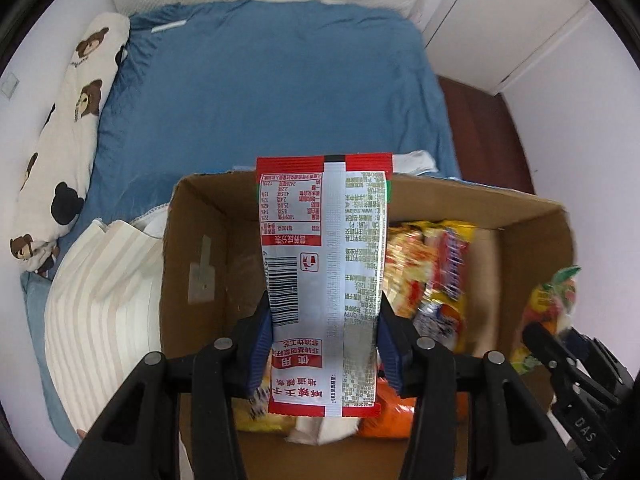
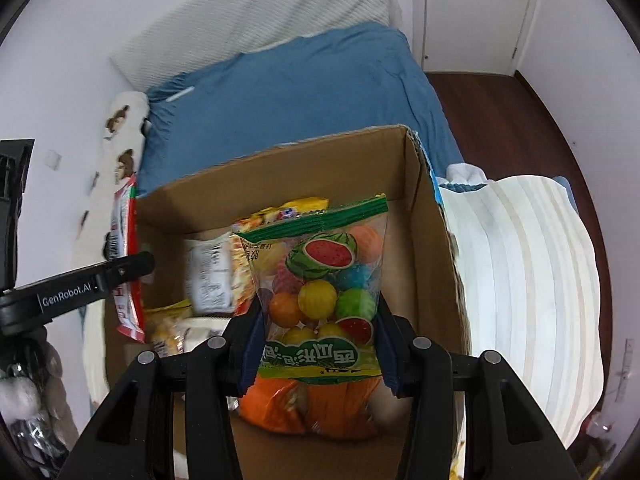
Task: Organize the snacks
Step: 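Carry both packets into the box and open both tools, then grasp the red triangle packet with the left tool while the right tool grasps the yellow chip bag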
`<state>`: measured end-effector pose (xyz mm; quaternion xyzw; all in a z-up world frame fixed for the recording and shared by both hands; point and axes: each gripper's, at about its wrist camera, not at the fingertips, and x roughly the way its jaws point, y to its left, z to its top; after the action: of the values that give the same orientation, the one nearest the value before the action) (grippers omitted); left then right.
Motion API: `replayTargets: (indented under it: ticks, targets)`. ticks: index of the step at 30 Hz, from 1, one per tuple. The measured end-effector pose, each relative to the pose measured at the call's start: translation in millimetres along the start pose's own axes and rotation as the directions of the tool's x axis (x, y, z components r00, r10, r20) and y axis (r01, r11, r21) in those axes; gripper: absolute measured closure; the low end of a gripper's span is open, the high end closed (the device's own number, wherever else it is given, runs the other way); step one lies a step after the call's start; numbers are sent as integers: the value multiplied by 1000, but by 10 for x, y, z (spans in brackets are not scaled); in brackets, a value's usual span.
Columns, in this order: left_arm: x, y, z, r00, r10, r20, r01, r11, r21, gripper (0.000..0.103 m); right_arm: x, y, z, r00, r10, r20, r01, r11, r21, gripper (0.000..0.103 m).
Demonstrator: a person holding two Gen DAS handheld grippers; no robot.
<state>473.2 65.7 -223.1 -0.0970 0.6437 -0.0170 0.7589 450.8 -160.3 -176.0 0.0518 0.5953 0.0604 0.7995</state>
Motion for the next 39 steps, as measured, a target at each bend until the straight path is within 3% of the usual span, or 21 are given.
replayTargets:
  ticks: [3, 4, 5, 6, 7, 18, 24, 33, 39]
  targets:
    - [167, 107, 124, 997, 44, -56, -45, 998, -31, 54, 184, -57, 111, 999, -17, -42, 18, 1000, 24, 48]
    - [204, 148, 147, 997, 41, -61, -44, 998, -42, 45, 244, -62, 134, 998, -36, -60, 38, 999, 29, 41]
    - [215, 179, 157, 997, 46, -62, -49, 997, -51, 38, 301, -69, 167, 997, -43, -68, 45, 998, 32, 23]
    - [225, 199, 173, 997, 48, -63, -52, 997, -57, 23, 321, -74, 187, 997, -47, -65, 49, 998, 37, 12]
    - [225, 223, 176, 997, 45, -59, -48, 997, -63, 16, 324, -66, 193, 996, -55, -65, 58, 998, 31, 12]
    - [57, 186, -37, 1000, -5, -30, 3, 998, -59, 13, 194, 95, 112, 994, -87, -72, 85, 996, -30, 8]
    - [-280, 67, -390, 996, 16, 88, -14, 1000, -19, 13, -35, 115, -96, 998, -31, -50, 29, 999, -36, 7]
    - [-754, -26, -1147, 972, 5, 235, 0, 1000, -21, 13, -514, 97, -693, 998, -17, 58, 21, 998, -66, 7]
    - [-1182, -165, -1646, 934, 13, 357, -15, 1000, 2, 13, -882, 88, -1100, 992, 17, 126, -6, 996, -88, 7]
